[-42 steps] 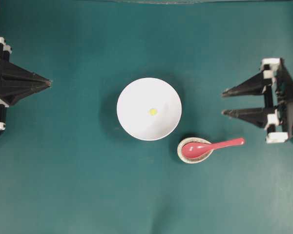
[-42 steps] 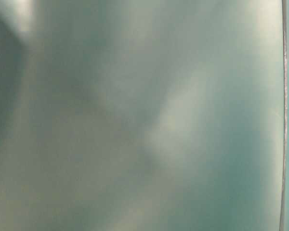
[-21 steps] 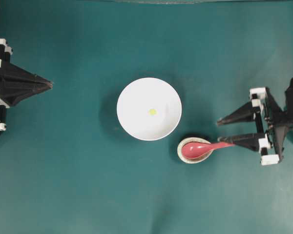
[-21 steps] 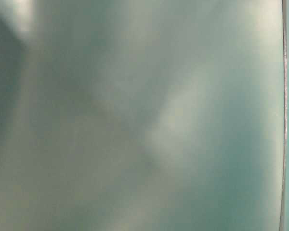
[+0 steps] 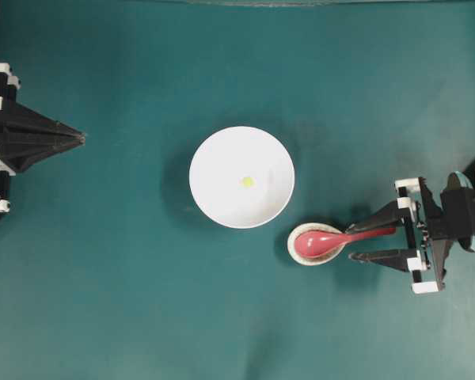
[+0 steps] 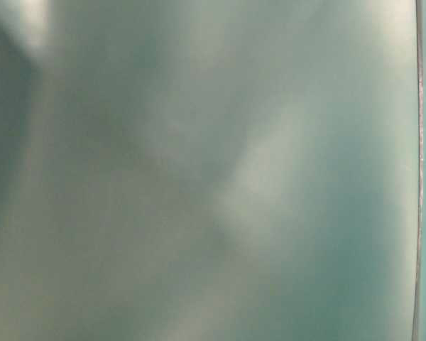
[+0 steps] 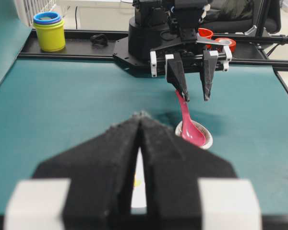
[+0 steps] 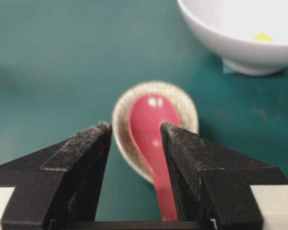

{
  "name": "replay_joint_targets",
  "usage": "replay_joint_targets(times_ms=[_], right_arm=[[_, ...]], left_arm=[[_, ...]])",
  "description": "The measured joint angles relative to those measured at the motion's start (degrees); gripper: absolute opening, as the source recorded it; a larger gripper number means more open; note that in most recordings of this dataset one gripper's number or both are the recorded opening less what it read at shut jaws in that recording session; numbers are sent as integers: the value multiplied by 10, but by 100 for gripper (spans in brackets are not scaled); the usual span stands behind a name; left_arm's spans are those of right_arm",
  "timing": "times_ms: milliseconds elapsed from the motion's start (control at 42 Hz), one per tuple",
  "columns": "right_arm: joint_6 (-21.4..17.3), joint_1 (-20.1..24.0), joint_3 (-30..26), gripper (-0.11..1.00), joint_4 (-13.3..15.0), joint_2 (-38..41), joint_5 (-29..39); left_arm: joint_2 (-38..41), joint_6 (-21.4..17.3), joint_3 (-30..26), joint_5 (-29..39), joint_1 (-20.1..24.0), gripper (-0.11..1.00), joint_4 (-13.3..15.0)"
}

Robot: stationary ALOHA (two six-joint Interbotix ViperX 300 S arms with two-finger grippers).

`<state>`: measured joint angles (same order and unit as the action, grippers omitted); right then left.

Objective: Scoop the yellow hexagonal prism block from the bowl with a spoon using the right arm.
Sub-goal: 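Lower the open right gripper around the red spoon handle and close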

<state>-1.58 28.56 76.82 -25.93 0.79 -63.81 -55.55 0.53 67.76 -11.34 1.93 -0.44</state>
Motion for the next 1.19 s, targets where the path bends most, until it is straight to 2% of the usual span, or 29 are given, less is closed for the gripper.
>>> replay_joint_targets(times_ms=[309, 904, 999, 1142, 1190], right_arm=[[-23, 1, 14, 52, -3, 37, -15], [-28, 1, 16, 51, -7, 61, -7], [-28, 1, 15, 46, -7, 61, -4], [-28, 1, 15, 24, -7, 60, -4], [-28, 1, 16, 22, -8, 60, -4]], left_arm=[[0, 0, 0, 0, 0, 0, 0], [0, 0, 0, 0, 0, 0, 0], [0, 0, 0, 0, 0, 0, 0], [0, 0, 0, 0, 0, 0, 0], [1, 0, 0, 0, 0, 0, 0]])
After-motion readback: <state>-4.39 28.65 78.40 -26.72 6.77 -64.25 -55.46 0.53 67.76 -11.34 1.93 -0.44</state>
